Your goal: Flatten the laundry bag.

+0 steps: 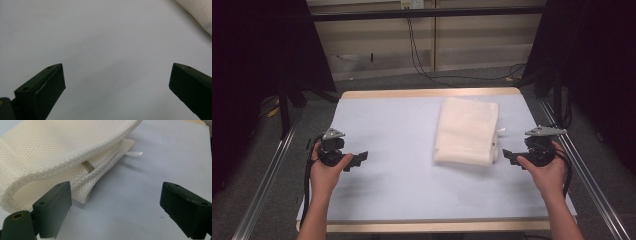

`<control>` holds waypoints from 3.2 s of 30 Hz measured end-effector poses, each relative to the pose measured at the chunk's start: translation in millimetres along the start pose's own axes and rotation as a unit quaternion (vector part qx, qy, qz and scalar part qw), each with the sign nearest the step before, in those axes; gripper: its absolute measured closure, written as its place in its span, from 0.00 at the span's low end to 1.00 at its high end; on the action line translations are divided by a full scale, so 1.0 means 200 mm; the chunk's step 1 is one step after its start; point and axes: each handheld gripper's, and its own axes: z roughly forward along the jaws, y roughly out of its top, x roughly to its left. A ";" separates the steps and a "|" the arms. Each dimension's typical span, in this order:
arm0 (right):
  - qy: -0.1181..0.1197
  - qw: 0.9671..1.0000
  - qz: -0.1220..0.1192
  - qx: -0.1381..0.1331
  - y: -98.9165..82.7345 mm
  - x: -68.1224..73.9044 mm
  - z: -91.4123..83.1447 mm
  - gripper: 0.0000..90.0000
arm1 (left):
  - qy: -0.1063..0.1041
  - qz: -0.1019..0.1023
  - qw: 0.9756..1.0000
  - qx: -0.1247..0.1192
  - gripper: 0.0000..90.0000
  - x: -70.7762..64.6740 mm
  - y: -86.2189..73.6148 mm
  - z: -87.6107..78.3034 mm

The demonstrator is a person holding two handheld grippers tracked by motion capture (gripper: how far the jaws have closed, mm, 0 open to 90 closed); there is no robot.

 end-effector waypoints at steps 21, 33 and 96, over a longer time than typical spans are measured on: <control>0.042 0.999 0.004 0.002 0.05 0.02 0.05 0.31 | -0.014 0.008 1.000 0.006 0.01 -0.04 0.00 0.02; 0.073 0.997 0.000 0.017 0.07 0.07 0.17 0.65 | -0.018 0.012 1.000 0.012 0.01 -0.06 0.00 0.04; 0.160 0.984 -0.069 -0.049 0.40 0.44 0.26 1.00 | -0.043 0.033 0.998 0.029 0.02 -0.12 0.02 0.12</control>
